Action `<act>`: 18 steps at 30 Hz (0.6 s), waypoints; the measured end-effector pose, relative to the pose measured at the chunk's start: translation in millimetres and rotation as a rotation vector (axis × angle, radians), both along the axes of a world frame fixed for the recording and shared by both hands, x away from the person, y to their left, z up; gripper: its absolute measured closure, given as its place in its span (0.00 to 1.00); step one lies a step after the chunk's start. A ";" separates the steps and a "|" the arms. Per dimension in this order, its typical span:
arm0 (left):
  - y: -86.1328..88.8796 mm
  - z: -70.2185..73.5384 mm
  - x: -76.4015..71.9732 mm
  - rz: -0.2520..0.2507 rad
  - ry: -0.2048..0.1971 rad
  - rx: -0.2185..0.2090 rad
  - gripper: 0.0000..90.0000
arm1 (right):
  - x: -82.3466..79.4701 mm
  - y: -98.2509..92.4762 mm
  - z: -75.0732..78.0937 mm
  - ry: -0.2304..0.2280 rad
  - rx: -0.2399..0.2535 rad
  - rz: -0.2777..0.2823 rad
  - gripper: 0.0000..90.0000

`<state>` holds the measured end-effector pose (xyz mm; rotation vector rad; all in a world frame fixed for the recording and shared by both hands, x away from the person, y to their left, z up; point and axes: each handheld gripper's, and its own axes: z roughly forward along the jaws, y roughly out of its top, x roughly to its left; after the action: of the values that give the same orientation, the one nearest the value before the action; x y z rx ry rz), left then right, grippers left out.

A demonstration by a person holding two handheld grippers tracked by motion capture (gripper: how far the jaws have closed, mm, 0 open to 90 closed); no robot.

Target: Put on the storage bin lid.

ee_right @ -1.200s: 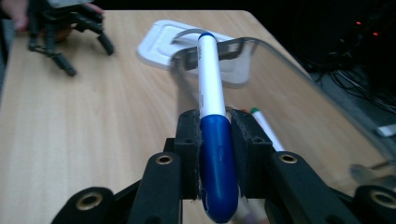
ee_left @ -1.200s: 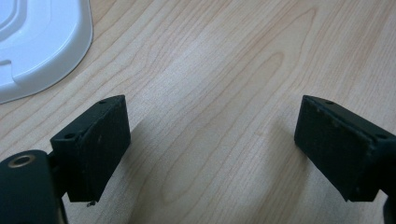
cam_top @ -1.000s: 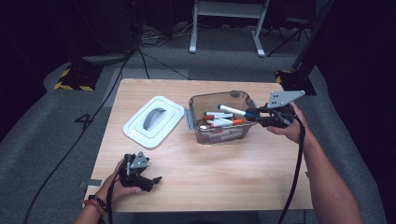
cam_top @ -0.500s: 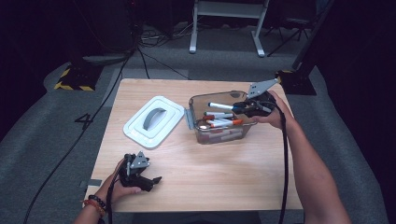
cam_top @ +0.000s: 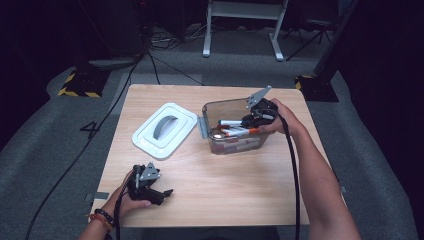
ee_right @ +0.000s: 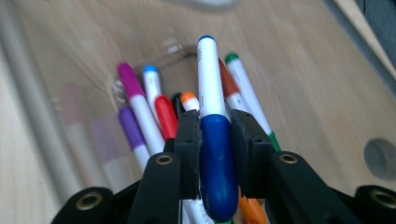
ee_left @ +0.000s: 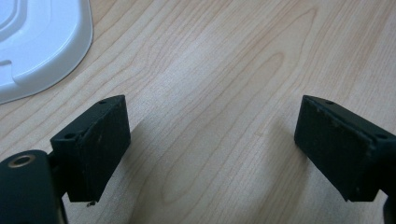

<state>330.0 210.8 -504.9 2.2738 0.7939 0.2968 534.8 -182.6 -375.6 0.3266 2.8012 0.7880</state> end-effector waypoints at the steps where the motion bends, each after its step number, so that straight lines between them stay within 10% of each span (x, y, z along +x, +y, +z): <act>1: 0.0 0.0 0.0 0.000 0.000 0.000 0.12 | 1.2 0.5 -1.8 0.006 -0.011 -0.005 0.82; 10: 0.0 0.0 0.0 0.000 0.000 0.000 0.12 | 9.7 2.7 -15.0 0.028 -0.082 -0.064 0.77; 18: 0.0 0.0 0.0 0.000 0.000 0.000 0.12 | 7.9 -8.4 -9.4 0.014 0.008 -0.108 0.70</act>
<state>329.9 210.7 -504.9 2.2738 0.7940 0.2968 542.6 -191.0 -385.0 0.4822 2.7667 0.7753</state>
